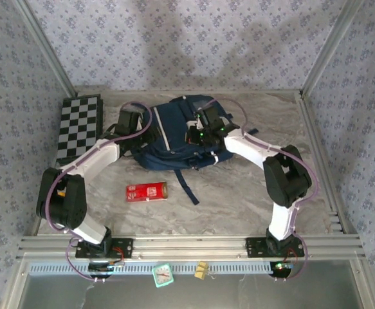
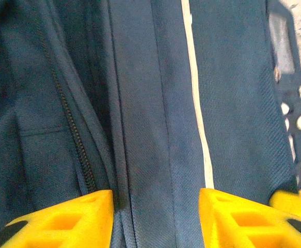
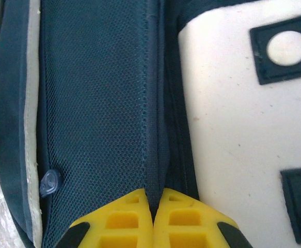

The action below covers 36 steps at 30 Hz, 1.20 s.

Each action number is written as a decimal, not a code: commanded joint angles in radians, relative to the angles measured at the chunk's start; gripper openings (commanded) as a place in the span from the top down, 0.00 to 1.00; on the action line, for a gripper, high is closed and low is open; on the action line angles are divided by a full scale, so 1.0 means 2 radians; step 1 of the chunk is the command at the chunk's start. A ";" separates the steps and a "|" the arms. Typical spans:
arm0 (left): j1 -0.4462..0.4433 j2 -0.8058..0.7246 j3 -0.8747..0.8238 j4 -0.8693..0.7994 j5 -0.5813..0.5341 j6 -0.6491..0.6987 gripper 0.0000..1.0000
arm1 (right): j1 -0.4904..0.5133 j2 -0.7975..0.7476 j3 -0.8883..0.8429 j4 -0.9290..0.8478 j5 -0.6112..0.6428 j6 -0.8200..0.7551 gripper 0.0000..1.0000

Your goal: Pack books, pencil case, and school supplies into a backpack

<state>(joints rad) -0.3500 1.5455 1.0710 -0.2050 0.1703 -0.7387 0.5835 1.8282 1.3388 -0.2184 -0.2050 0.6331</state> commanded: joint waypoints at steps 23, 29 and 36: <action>-0.206 -0.061 -0.002 -0.138 -0.295 -0.095 0.13 | 0.022 -0.021 0.011 0.047 0.000 0.108 1.00; -0.209 -0.004 0.035 -0.135 -0.285 -0.098 0.09 | 0.021 -0.015 0.015 0.053 -0.006 0.118 1.00; -0.210 0.050 0.064 -0.118 -0.288 -0.115 0.00 | 0.019 -0.014 0.015 0.057 -0.004 0.120 1.00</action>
<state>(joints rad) -0.7670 1.6115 1.1404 -0.4545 -0.3710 -0.9455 0.6140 1.8122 1.3266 -0.1665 -0.1761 0.8532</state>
